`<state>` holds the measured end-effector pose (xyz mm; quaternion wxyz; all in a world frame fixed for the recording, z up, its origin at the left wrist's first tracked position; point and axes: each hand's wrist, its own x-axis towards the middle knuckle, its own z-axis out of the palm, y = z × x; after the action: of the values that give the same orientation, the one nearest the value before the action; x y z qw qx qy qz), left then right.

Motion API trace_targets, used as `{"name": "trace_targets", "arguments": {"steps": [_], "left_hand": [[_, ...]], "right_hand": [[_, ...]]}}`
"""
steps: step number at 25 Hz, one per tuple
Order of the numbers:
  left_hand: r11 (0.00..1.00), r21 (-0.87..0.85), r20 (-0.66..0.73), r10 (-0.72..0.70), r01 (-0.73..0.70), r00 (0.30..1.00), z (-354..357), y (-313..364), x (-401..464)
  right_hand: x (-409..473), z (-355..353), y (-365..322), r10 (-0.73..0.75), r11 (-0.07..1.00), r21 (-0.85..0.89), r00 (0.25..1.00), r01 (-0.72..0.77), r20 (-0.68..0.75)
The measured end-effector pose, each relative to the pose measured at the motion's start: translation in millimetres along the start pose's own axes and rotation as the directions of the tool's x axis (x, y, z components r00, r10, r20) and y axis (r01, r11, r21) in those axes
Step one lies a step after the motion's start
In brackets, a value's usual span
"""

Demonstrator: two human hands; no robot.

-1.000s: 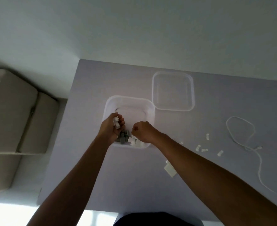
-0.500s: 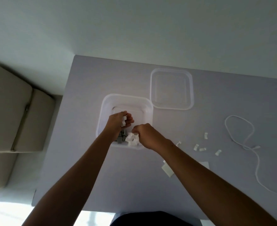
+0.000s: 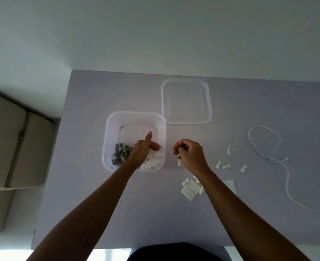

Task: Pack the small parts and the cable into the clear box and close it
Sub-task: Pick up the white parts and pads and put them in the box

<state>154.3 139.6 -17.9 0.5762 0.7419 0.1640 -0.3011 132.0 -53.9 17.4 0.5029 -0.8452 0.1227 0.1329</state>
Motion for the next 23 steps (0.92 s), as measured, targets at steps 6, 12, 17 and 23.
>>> {"name": "trace_targets", "arguments": {"steps": [6, 12, 17, 23], "left_hand": [[0.995, -0.026, -0.101, 0.09, -0.093, 0.991, 5, -3, -2], [0.961, 0.26, 0.005, 0.095, -0.093, 0.995, 10, -2, 0], [0.916, 0.38, -0.04, 0.153, -0.126, 0.987, 19, 3, -10], [0.624, 0.603, -0.117, 0.686, -0.497, 0.718, 67, 29, -25]], "right_hand": [[-13, -6, 16, 0.075, 0.993, 0.095, 0.995, -0.07, -0.058], [-18, -22, 34, 0.149, 0.976, 0.179, 0.982, -0.126, -0.12], [-25, -43, 58, 0.192, 0.967, 0.205, 0.96, -0.15, -0.206], [-48, -46, 108, -0.003, 0.98, -0.193, 0.974, -0.041, -0.226]]}}
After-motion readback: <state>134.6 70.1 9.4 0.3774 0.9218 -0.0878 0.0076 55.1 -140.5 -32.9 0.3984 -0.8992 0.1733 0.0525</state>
